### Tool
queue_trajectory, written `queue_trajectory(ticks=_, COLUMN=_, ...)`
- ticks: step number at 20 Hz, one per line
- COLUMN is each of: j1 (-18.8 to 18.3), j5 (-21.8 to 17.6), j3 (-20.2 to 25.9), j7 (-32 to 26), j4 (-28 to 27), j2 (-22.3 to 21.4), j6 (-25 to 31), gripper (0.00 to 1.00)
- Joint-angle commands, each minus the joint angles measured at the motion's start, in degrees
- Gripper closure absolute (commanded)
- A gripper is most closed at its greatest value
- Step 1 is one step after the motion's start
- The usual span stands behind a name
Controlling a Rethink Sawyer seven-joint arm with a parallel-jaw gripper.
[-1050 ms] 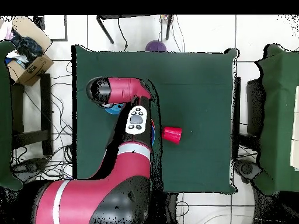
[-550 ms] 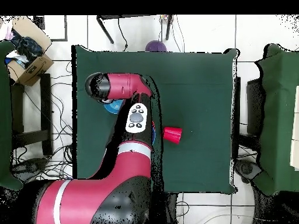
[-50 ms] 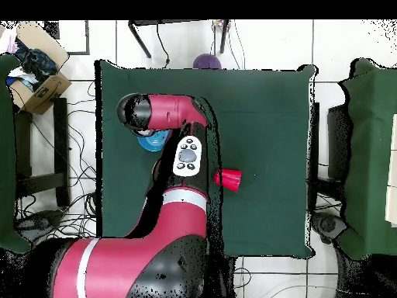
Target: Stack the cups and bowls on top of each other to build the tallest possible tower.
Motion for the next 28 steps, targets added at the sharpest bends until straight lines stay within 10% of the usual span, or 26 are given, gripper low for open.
queue_trajectory(ticks=1, j1=-2.19, j5=-0.68, j3=5.53, j7=-1.74, j4=-1.05, j2=-0.81, j6=6.06, gripper=0.0)
queue_trajectory(ticks=28, j1=-5.74, j5=-4.85, j3=9.2, j7=-10.27, j4=-0.05, j2=1.25, j6=7.24, gripper=0.0)
